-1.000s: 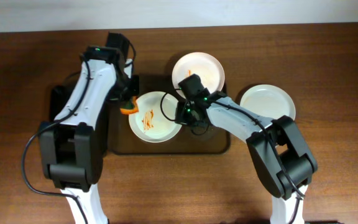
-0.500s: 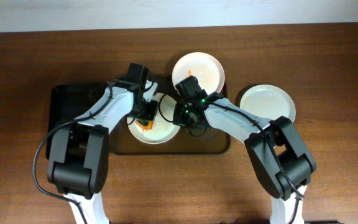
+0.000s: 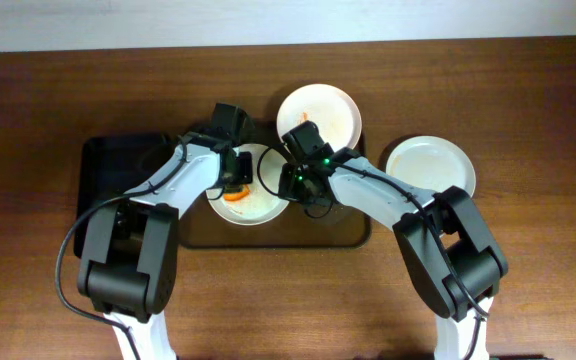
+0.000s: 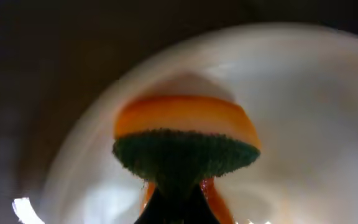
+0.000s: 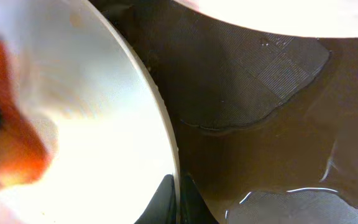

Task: Clean dirty plates on tray and stack at the side
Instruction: 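Scrub the held plate with the sponge in the left gripper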

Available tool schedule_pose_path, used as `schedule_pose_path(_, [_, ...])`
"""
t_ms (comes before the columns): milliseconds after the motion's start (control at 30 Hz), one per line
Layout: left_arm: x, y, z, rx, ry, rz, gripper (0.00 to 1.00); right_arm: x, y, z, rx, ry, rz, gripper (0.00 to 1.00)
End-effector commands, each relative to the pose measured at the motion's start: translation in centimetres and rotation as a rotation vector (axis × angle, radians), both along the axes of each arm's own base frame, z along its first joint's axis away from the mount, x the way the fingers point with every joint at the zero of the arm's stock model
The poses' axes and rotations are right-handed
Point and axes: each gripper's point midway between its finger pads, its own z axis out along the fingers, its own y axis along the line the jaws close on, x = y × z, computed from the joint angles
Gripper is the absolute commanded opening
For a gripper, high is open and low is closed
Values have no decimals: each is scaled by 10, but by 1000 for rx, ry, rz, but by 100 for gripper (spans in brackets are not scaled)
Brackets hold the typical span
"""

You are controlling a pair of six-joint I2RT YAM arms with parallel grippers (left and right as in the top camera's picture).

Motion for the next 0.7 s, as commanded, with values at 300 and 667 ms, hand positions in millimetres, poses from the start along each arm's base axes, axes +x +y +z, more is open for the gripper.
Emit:
schedule_pose_path(300, [-90,-37,-27,-249,362,-444,0,-9,0,-15,-29,33,24,4])
schedule_pose_path(667, [-51,-42,-15,-336,212,-452,0,-10,0,-15,-29,34,24,4])
